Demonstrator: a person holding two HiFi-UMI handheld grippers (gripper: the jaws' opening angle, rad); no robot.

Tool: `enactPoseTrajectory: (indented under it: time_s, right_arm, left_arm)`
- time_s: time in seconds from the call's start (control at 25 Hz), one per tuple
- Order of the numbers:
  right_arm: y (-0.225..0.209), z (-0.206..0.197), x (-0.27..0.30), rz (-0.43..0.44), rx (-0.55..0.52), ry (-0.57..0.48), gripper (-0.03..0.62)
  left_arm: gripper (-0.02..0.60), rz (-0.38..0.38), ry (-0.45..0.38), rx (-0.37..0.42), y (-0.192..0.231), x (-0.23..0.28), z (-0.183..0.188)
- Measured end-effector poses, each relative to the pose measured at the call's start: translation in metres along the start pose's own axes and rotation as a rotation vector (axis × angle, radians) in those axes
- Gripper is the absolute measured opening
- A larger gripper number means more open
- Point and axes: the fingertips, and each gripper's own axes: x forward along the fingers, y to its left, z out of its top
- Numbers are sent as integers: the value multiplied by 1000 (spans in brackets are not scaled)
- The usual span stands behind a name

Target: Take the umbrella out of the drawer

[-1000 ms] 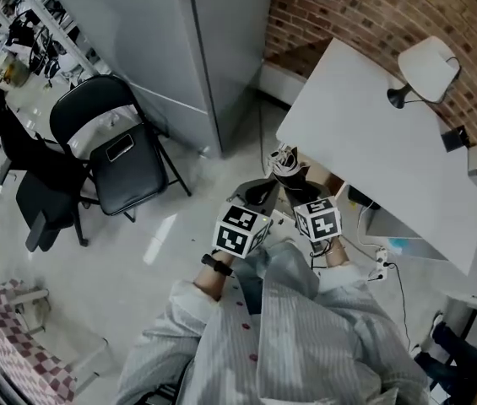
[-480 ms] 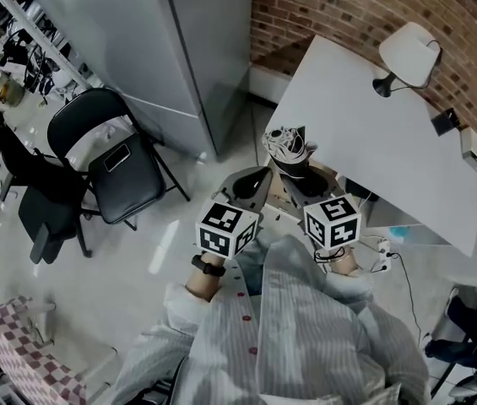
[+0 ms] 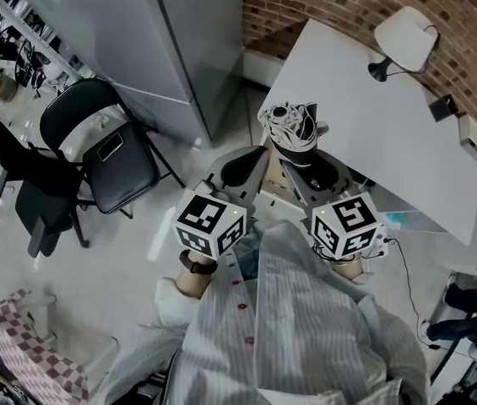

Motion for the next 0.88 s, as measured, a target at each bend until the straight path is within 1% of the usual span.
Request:
enactPoseTrajectory:
  time_s: [0.12,0.28,0.56,0.88]
  right_arm:
    - [4,13,-5,13,-1,-32,187]
    - [10,22,-10,22,1,-59,187]
    - [12,22,-11,23,17,-76,187]
    - [18,19,-13,31,27,-73,187]
  left_arm:
    - [11,2,-5,10,-1,1,5]
    - [11,8,4,11,1,1,3]
    - [11,12,8,10,0,-2,-2]
    - [11,16,12,11,0,-9,-6]
